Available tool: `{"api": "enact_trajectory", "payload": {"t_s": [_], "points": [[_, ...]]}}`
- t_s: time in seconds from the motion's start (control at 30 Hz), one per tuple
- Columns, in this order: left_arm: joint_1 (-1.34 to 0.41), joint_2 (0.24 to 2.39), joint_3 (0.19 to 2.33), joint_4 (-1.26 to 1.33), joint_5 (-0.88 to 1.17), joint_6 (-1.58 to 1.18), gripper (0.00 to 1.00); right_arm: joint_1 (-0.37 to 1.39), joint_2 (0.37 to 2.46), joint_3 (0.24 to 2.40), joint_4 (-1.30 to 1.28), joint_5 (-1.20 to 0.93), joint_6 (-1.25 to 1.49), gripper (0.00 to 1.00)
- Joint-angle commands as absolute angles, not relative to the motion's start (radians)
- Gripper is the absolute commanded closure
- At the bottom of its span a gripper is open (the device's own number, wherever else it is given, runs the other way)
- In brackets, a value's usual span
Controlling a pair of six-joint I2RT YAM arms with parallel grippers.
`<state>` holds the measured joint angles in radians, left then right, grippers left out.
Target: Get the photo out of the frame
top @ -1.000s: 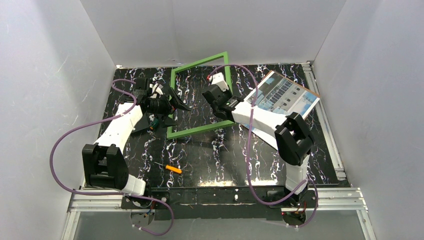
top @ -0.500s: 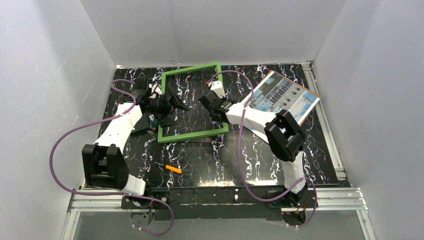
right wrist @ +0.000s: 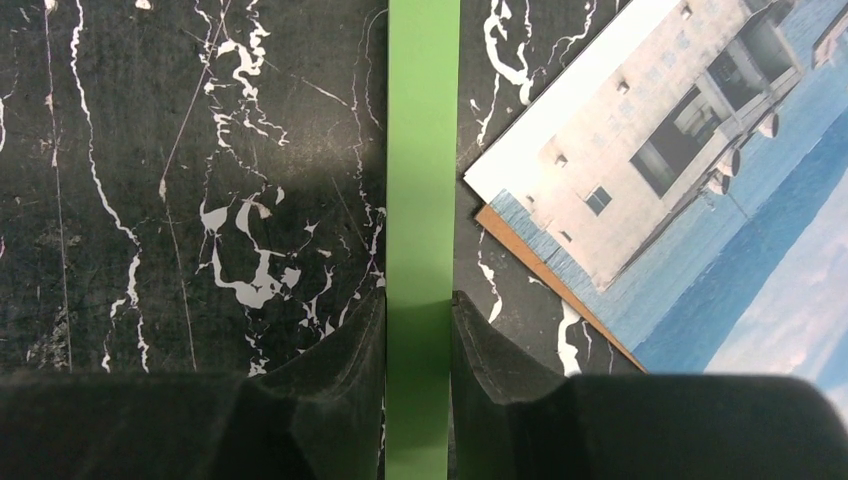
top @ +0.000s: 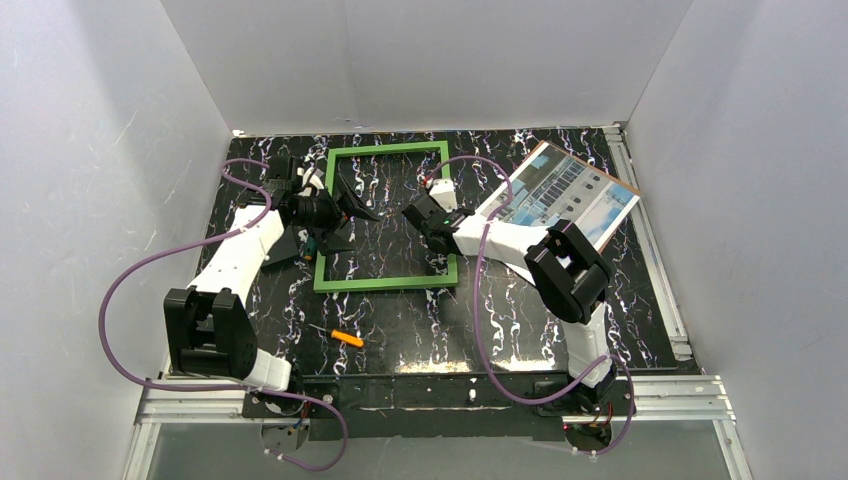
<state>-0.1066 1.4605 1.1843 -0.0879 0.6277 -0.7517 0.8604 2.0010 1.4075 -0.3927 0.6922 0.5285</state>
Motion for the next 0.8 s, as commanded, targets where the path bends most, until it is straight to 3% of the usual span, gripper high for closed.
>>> {"api": "enact_trajectory", "payload": {"t_s": [0.0,0.1,0.2,0.37,0.53,0.77], "points": [[-0.101,1.442,1.180,-0.155,0.646,-0.745,0.04,0.868,1.994,1.407,-0.398,0.670,0.557,0.89],[-0.101,1.444,1.181,-0.154,0.646,-0.745,0.03,0.868,1.979,1.408,-0.424,0.680,0.565,0.72],[-0.101,1.447,1.177,-0.151,0.644,-0.743,0.03,0.858,1.939,1.415,-0.490,0.664,0.578,0.49],[-0.101,1.455,1.174,-0.142,0.649,-0.738,0.02,0.843,1.805,1.345,-0.549,0.626,0.583,0.26],[-0.125,1.482,1.182,-0.127,0.670,-0.705,0.02,0.780,1.550,1.116,-0.539,0.514,0.625,0.23],[-0.303,1.569,1.214,-0.106,0.704,-0.644,0.02,0.494,1.147,0.706,-0.423,0.225,0.709,0.35]]}}
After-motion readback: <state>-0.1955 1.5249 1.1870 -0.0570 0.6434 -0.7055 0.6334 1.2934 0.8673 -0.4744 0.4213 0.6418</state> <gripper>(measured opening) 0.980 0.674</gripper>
